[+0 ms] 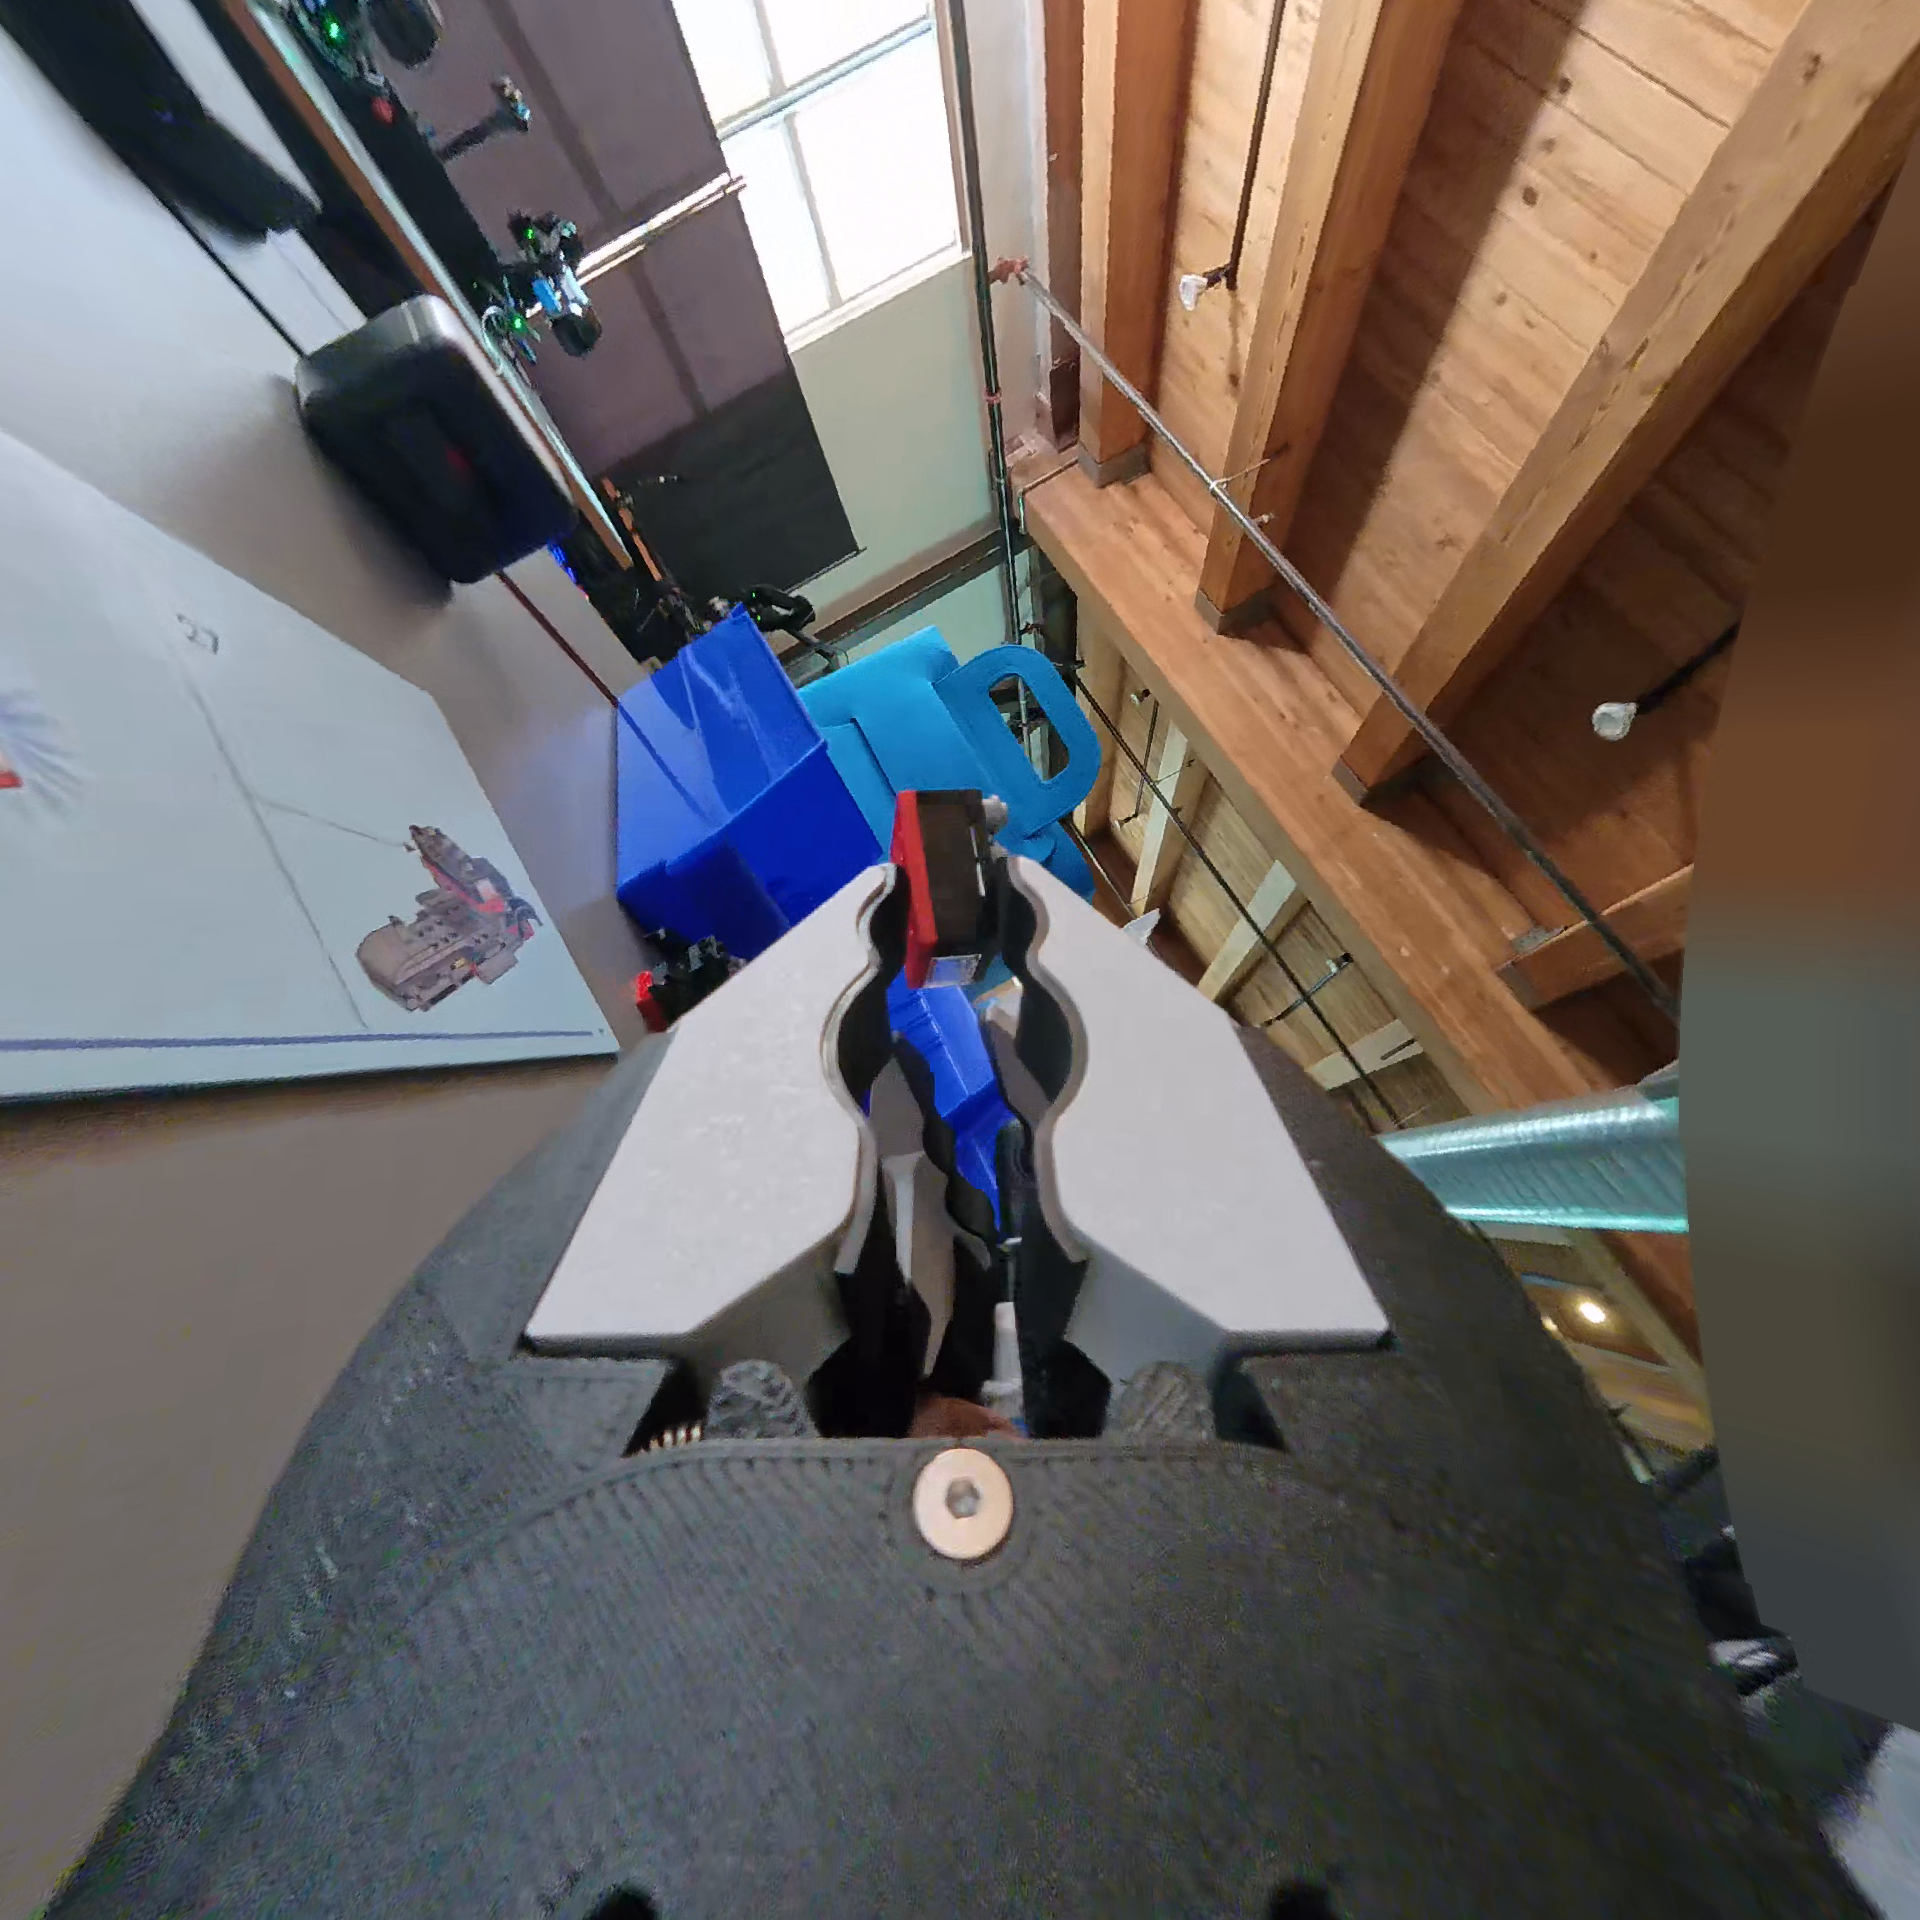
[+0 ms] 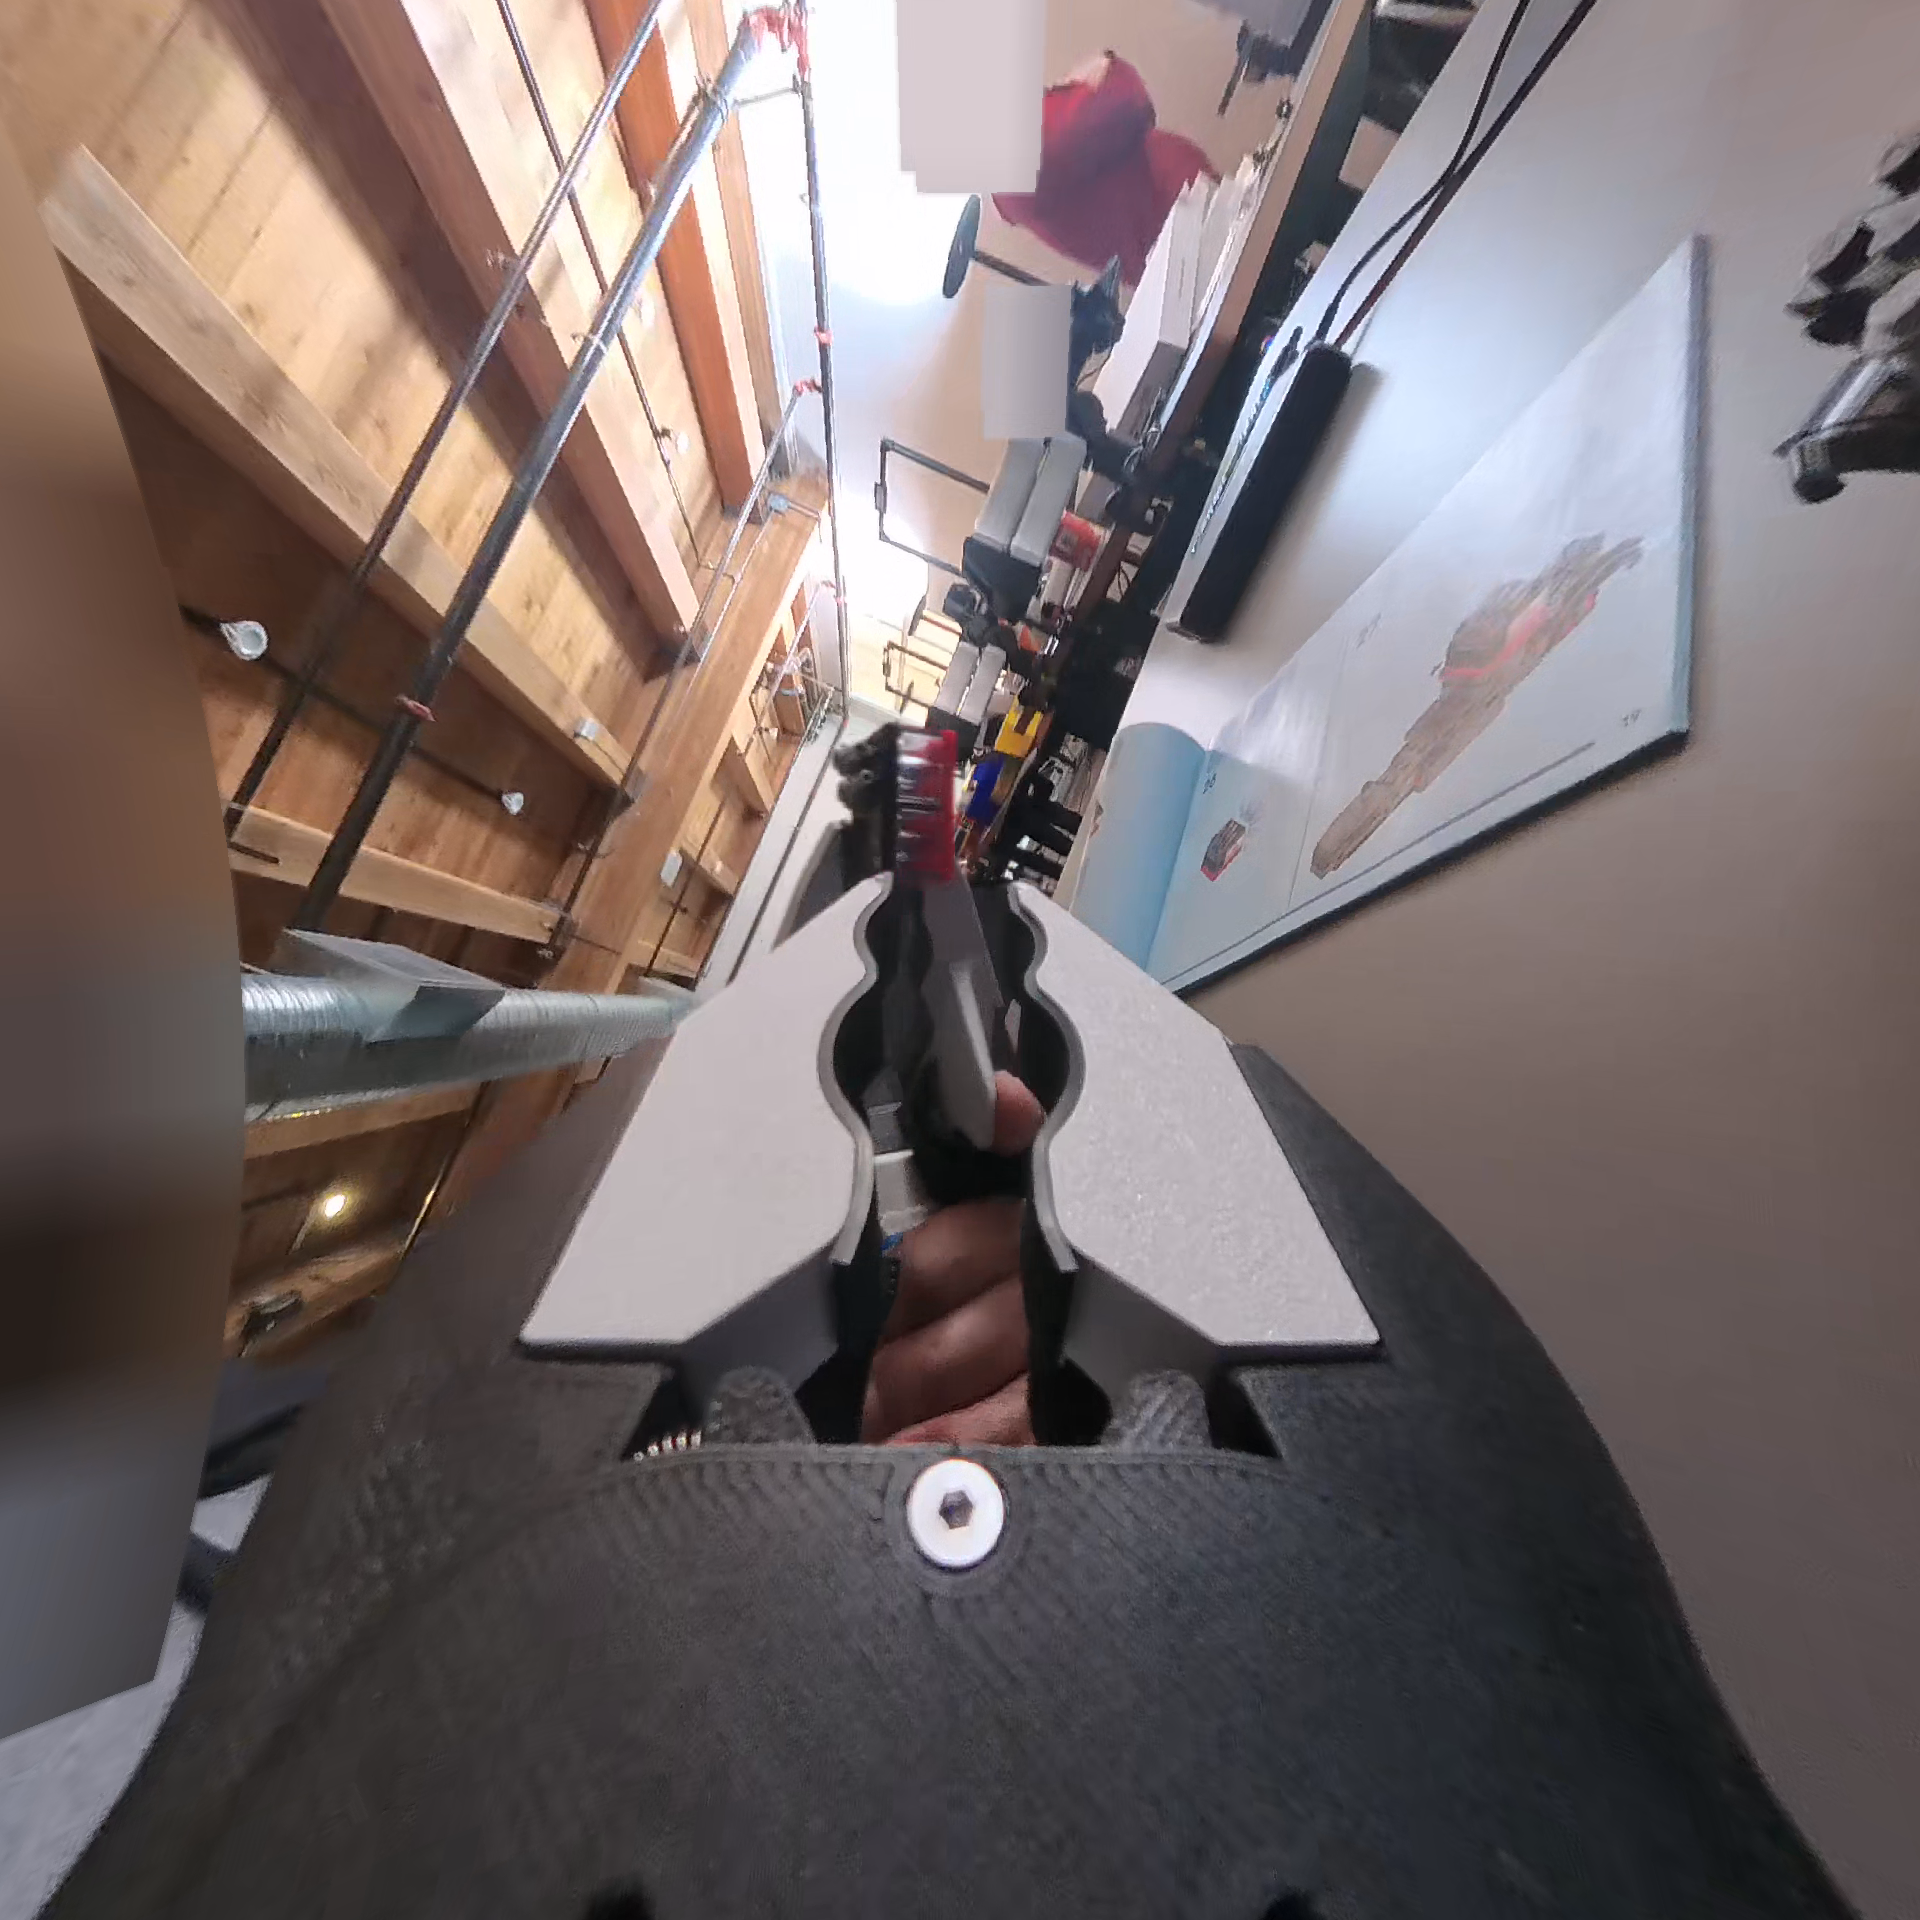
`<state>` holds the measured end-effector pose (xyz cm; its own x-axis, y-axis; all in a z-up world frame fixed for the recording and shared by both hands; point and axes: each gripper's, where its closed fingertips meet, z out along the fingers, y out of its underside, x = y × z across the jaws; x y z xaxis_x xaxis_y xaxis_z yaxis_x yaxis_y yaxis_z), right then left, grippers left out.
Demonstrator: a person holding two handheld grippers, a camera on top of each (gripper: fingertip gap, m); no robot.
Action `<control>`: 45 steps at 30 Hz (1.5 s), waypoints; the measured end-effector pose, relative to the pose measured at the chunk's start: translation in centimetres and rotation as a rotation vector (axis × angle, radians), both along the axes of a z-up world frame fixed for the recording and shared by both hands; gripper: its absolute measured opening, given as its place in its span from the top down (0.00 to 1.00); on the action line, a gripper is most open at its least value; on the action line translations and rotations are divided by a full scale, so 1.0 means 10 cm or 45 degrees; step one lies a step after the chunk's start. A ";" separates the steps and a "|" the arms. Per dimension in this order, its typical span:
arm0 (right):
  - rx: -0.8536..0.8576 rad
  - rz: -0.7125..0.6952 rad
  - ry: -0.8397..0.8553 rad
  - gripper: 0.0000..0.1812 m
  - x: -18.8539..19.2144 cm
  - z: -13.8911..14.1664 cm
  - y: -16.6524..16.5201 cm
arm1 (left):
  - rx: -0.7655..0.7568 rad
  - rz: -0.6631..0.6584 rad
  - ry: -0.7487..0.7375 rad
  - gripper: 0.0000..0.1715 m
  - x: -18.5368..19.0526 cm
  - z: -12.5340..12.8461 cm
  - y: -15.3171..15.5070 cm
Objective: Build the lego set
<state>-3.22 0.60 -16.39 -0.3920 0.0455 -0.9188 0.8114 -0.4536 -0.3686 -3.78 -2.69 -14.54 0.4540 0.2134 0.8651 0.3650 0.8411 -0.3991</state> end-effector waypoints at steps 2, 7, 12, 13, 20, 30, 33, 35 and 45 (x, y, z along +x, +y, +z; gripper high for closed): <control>0.031 0.017 0.010 0.90 0.00 -0.01 0.00 | 0.022 -0.021 -0.059 0.90 -0.01 -0.06 -0.03; 0.184 0.123 0.038 0.88 0.17 -0.09 -0.05 | 0.049 -0.036 -0.174 0.90 0.02 -0.17 -0.11; 0.509 0.487 0.208 0.85 0.78 -0.29 -0.06 | 0.069 -0.061 -0.206 0.90 0.10 -0.21 -0.15; 0.586 0.564 0.292 0.85 0.93 -0.33 -0.02 | 0.078 -0.068 -0.205 0.90 0.12 -0.21 -0.15; 1.009 0.956 0.847 0.84 1.77 -0.66 0.24 | 0.089 -0.143 -0.281 0.90 0.25 -0.29 -0.07; 1.248 1.132 1.155 0.92 1.98 -0.92 0.21 | 0.164 -0.204 -0.403 0.90 0.33 -0.41 0.01; 1.262 1.119 1.190 0.95 1.98 -0.92 0.19 | 0.166 -0.193 -0.407 0.90 0.33 -0.42 0.00; 1.276 1.068 1.180 0.95 1.91 -0.91 0.20 | 0.157 -0.193 -0.408 0.90 0.33 -0.42 0.00; 1.178 0.498 1.292 0.95 0.75 -0.22 0.61 | 0.197 -0.229 -0.436 0.90 0.08 -0.40 0.32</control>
